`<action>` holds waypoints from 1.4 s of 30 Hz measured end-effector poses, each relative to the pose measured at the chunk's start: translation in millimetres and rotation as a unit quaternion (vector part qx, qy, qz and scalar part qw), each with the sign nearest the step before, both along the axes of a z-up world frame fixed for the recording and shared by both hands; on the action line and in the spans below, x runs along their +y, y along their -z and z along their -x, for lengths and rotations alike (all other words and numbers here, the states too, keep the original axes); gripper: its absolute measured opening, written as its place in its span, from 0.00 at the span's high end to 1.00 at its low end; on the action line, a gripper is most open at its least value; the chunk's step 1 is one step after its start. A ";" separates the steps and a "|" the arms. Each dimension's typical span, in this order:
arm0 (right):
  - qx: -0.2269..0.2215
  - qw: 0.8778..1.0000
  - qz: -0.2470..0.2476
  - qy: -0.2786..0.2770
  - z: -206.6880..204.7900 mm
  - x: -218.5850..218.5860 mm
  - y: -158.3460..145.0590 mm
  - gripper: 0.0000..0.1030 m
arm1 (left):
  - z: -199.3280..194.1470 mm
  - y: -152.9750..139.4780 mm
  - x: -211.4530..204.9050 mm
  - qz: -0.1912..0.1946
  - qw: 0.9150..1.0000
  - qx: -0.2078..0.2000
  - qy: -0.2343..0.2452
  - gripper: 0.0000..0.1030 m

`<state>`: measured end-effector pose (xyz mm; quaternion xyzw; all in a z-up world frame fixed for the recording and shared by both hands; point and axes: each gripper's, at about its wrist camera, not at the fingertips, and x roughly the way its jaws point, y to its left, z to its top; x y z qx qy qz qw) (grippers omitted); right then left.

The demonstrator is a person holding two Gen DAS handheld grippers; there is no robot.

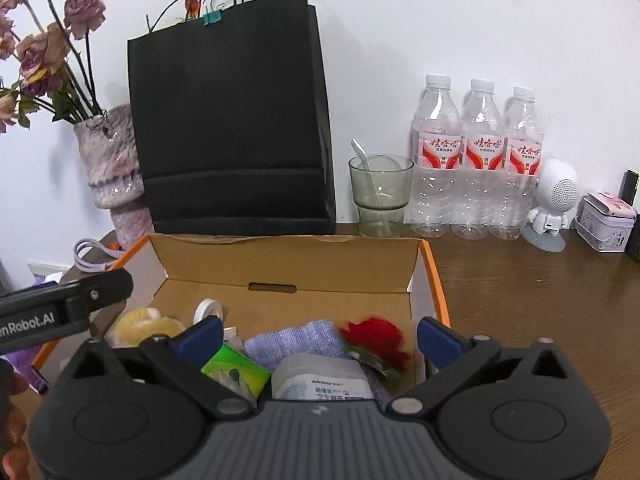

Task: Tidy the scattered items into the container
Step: 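Lift the rose and packet over the box and open both grippers, then grasp the iridescent clear bag with the left gripper while the right approaches the wooden block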

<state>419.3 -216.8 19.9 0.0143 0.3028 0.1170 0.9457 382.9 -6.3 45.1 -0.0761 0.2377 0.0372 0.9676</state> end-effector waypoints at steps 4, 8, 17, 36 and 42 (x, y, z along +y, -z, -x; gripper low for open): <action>-0.002 1.000 0.004 -0.001 1.8 1.6 -0.5 0.00 | -0.6 0.5 -0.8 0.001 1.000 0.001 0.000 0.00; -0.002 1.000 0.003 -0.001 2.1 1.7 -0.9 0.00 | -0.8 0.8 -0.1 0.001 1.000 0.002 -0.001 0.00; -0.001 1.000 0.005 0.000 1.9 0.7 -1.5 0.00 | -0.4 1.1 0.2 0.000 1.000 0.004 -0.001 0.00; -0.030 0.999 -0.007 -0.018 71.3 -20.7 -15.2 0.00 | 90.0 -11.4 -0.2 -0.001 0.999 -0.025 0.032 0.00; -0.034 0.999 0.007 -0.025 115.8 -35.8 0.1 0.00 | 124.3 14.9 -4.6 -0.008 0.999 0.000 0.052 0.00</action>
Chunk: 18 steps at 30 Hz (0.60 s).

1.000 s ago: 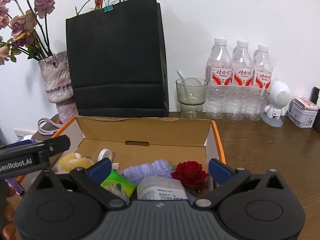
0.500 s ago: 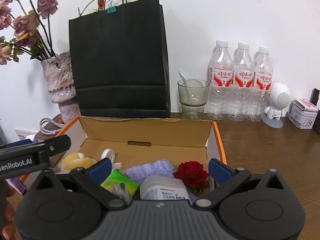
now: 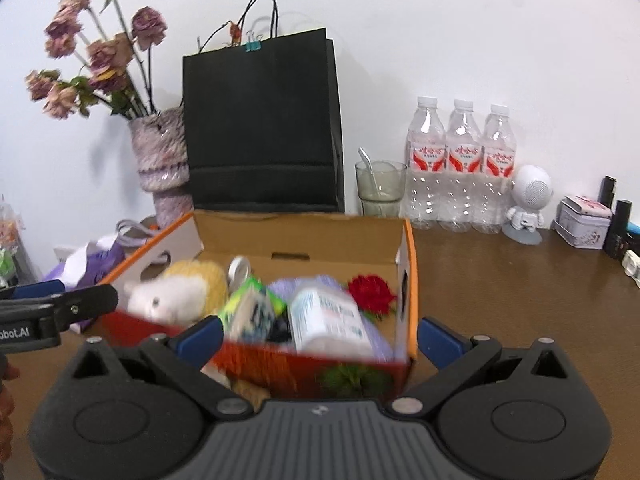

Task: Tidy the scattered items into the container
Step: 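Grasp the iridescent clear bag with the left gripper while the right approaches the wooden block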

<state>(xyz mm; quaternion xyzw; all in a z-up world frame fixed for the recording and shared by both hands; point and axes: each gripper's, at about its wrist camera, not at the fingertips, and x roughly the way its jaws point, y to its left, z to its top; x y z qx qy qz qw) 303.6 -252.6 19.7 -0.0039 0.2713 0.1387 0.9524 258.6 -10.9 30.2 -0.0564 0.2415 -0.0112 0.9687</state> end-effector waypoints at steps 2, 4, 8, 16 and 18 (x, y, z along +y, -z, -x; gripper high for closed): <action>0.001 1.000 0.009 0.001 12.2 -2.3 10.2 0.00 | 3.3 11.6 -5.4 -0.004 1.000 0.015 0.002 0.00; 0.011 1.000 0.018 -0.004 20.0 -4.2 24.2 0.00 | 1.6 21.0 -12.3 0.000 0.999 0.032 0.009 0.00; 0.035 0.999 0.030 -0.007 22.9 -7.8 48.6 0.00 | -4.5 32.3 -32.0 -0.002 0.999 0.036 0.026 0.00; 0.072 0.997 0.023 0.009 12.4 -19.8 70.1 0.00 | -35.6 52.6 -61.1 -0.028 0.997 0.071 0.025 0.00; 0.077 0.997 0.025 0.011 11.1 -20.7 73.0 0.00 | -39.7 55.8 -63.8 -0.038 0.997 0.071 0.017 0.00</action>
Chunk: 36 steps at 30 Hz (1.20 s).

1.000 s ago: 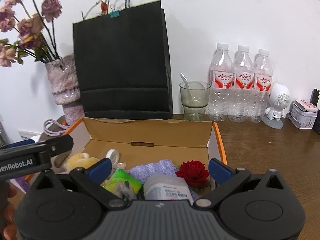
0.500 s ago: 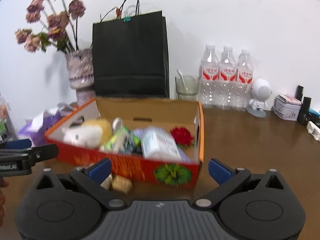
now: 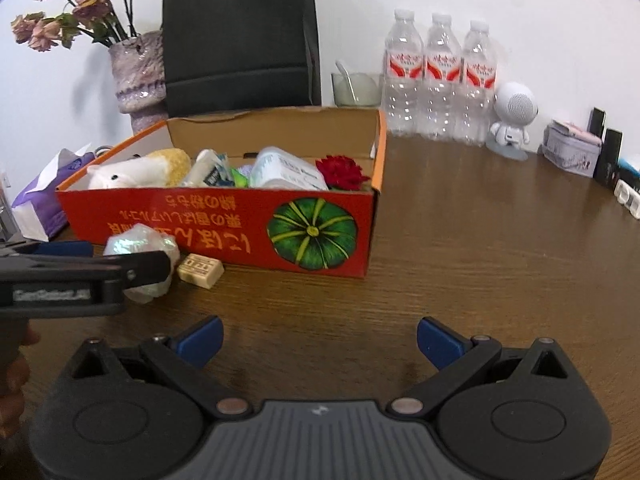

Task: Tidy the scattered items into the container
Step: 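Grasp the iridescent clear bag with the left gripper while the right approaches the wooden block, then grasp the small wooden block with the right gripper while the left carries the bag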

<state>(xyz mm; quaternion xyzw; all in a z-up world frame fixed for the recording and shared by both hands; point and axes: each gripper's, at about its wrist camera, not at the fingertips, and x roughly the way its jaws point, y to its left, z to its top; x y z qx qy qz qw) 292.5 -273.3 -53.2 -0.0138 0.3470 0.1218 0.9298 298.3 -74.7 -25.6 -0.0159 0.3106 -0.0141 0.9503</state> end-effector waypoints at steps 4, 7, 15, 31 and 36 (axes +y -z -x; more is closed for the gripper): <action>0.006 1.000 0.006 0.006 -2.4 0.4 4.4 0.00 | 2.6 2.0 1.2 0.005 1.000 -0.006 0.007 0.35; 0.009 1.000 0.009 0.007 -4.2 1.3 7.2 0.00 | 3.4 2.2 9.0 0.028 1.000 -0.003 0.013 0.53; 0.002 1.000 0.009 0.007 -1.8 6.1 8.1 0.00 | 16.2 -6.0 26.4 0.059 0.998 -0.017 0.016 0.56; -0.022 1.000 0.005 -0.004 -17.4 88.4 -4.2 0.08 | 33.4 -13.3 105.4 0.084 0.996 -0.031 -0.026 0.54; 0.001 1.000 0.004 0.024 -31.4 104.5 0.3 0.31 | 34.6 -13.1 109.2 0.084 0.996 -0.030 -0.024 0.53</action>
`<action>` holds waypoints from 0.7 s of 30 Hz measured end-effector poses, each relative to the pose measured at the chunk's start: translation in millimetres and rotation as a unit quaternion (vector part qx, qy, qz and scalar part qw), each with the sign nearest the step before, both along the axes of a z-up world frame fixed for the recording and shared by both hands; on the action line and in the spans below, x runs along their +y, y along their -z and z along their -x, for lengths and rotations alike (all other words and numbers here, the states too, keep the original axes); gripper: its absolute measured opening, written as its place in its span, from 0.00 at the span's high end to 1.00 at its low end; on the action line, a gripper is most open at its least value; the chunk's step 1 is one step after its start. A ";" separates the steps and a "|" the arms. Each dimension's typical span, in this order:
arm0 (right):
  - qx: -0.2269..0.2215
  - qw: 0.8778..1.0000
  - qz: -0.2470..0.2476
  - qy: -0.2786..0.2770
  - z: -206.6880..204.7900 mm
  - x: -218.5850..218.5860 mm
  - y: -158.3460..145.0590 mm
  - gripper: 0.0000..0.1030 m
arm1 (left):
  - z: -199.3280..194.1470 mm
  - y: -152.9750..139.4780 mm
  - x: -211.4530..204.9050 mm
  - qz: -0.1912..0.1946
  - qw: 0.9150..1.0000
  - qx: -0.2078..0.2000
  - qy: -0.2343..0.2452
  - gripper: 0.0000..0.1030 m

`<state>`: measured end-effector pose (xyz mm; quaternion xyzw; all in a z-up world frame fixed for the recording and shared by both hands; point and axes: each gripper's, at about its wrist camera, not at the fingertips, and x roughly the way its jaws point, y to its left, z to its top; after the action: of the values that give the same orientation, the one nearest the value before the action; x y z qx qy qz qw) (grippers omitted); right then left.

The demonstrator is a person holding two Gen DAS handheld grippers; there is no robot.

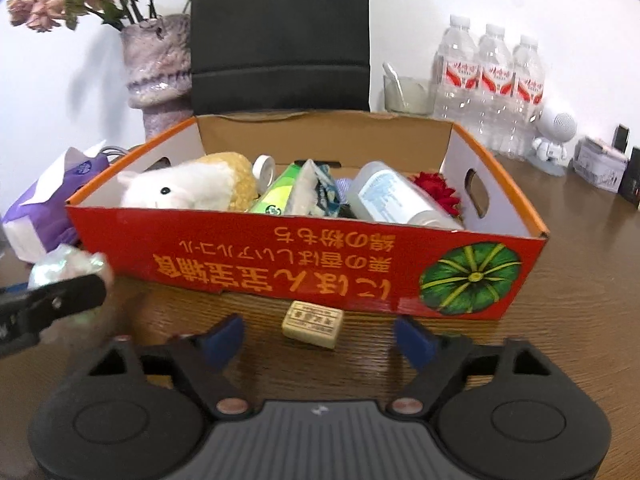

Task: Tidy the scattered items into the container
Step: 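Grasp the small wooden block with the right gripper while the left carries the bag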

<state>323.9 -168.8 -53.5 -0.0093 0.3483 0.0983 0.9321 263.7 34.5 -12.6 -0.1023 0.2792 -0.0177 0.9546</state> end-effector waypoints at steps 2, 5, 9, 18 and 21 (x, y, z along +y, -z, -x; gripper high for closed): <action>0.003 1.000 -0.001 0.012 -3.3 1.8 1.3 0.31 | 0.8 -0.2 -0.6 0.000 1.000 -0.002 0.004 0.53; -0.001 1.000 0.001 0.026 -3.1 1.7 1.3 0.43 | 1.9 -0.9 -3.5 -0.005 1.000 -0.004 0.007 0.53; -0.005 1.000 -0.016 0.015 0.0 -3.3 0.1 0.70 | 1.6 0.8 -5.4 -0.010 1.000 -0.002 0.008 0.53; -0.014 0.999 -0.028 0.005 15.1 -14.3 -0.2 0.70 | 2.5 0.1 -6.1 -0.012 1.000 -0.005 0.008 0.53; -0.017 0.999 -0.031 0.004 22.0 -20.9 -1.9 0.70 | 5.7 -1.2 -7.3 -0.010 1.000 -0.010 0.013 0.53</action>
<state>301.9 -189.7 -51.7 0.0190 0.3289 0.1046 0.9383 258.0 27.2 -11.3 -0.0887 0.2706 -0.0283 0.9582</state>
